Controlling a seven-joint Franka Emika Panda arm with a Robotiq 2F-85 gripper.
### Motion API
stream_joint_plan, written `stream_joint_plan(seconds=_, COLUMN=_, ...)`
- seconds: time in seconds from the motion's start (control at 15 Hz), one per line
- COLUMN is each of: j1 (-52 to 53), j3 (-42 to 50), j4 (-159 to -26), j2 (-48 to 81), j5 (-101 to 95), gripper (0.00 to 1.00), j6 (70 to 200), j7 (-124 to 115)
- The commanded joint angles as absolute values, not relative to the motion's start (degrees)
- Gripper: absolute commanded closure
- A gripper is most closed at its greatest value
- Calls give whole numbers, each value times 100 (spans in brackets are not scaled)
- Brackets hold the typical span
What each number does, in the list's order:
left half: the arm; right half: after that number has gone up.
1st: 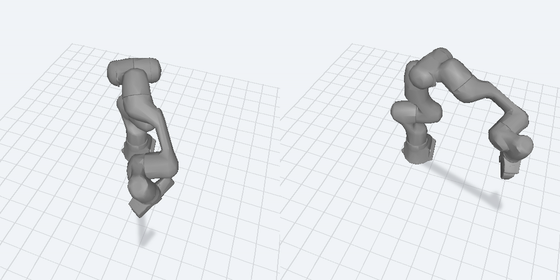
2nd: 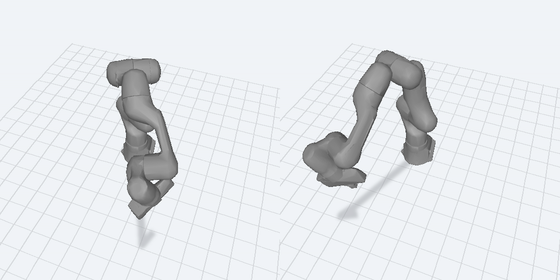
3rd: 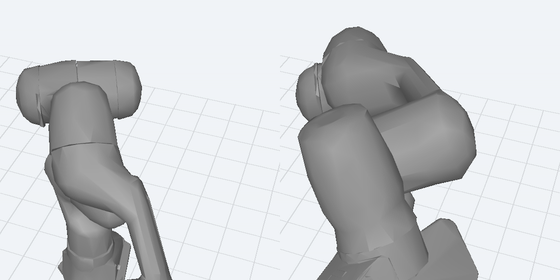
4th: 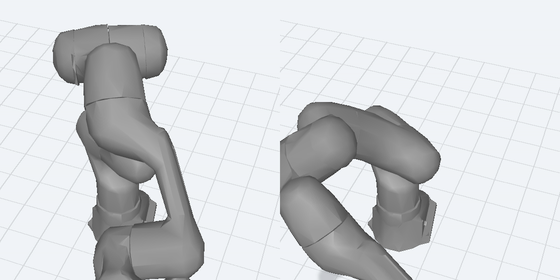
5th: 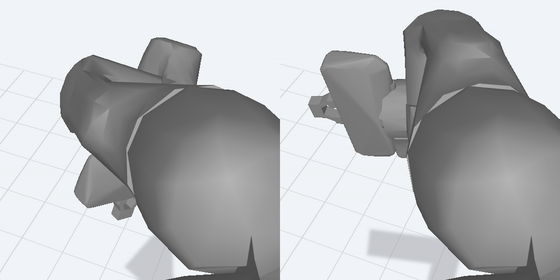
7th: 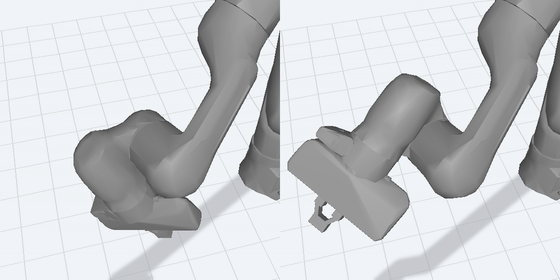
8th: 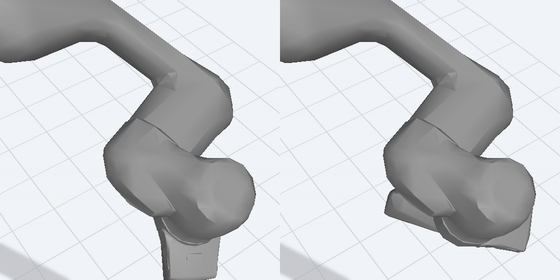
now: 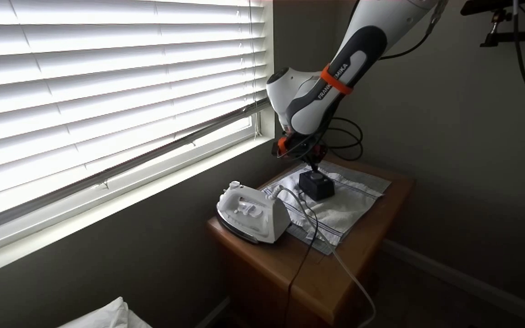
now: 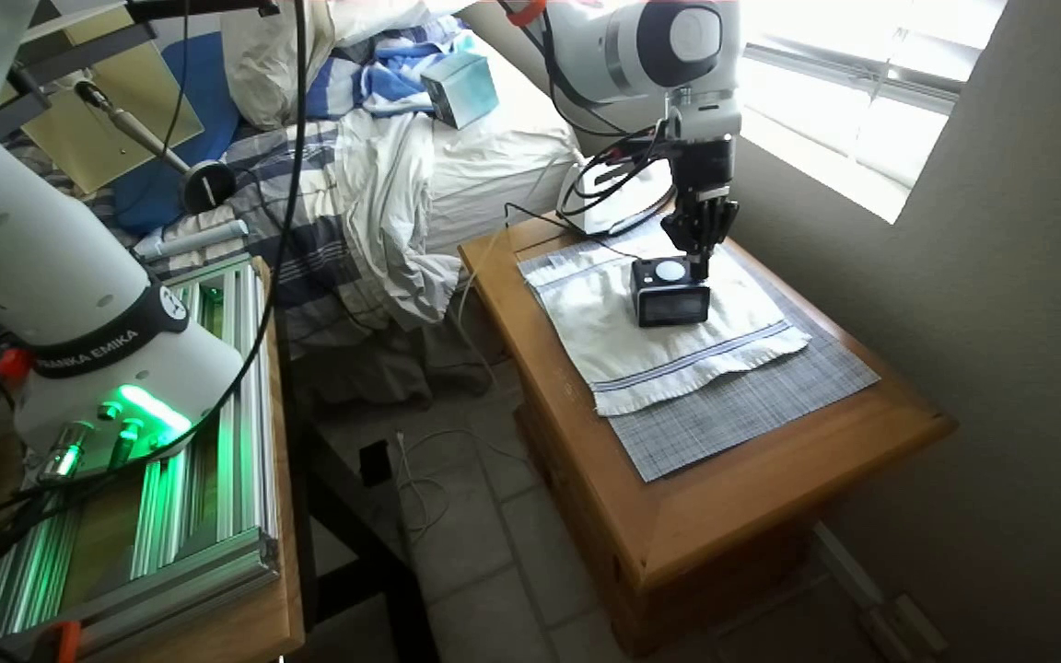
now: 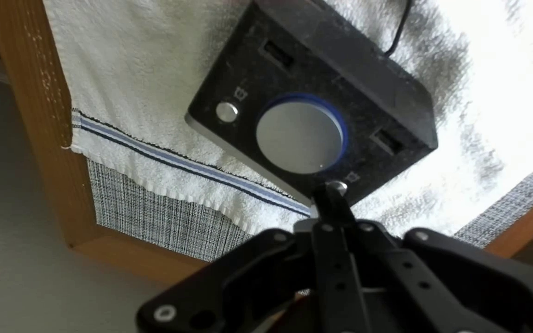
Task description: Press the right button on the alarm clock
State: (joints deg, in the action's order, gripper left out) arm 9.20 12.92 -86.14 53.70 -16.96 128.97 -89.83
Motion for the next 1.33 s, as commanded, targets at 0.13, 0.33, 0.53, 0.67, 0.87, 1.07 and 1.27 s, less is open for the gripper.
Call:
stream_joint_plan(seconds=0.13, j1=974, j3=1346, j4=-8235, j2=5615, j5=-1600, gripper=100, j6=12548, j7=-9079)
stream_joint_plan(seconds=0.33, j1=996, j3=1339, j4=-8130, j2=5675, j5=-1610, gripper=100, j6=12445, j7=-9098)
stream_joint_plan(seconds=0.53, j1=1033, j3=1328, j4=-7954, j2=5784, j5=-1618, gripper=100, j6=12297, j7=-9119)
stream_joint_plan(seconds=0.67, j1=1072, j3=1313, j4=-7828, j2=5878, j5=-1604, gripper=100, j6=12149, j7=-9161)
stream_joint_plan(seconds=0.87, j1=1158, j3=1316, j4=-7508, j2=6142, j5=-1607, gripper=100, j6=11801, j7=-9363)
stream_joint_plan(seconds=1.07, j1=1177, j3=1349, j4=-7197, j2=6403, j5=-1660, gripper=100, j6=11511, j7=-9536)
stream_joint_plan(seconds=1.27, j1=1194, j3=1483, j4=-6889, j2=6699, j5=-1794, gripper=100, j6=11536, j7=-9850)
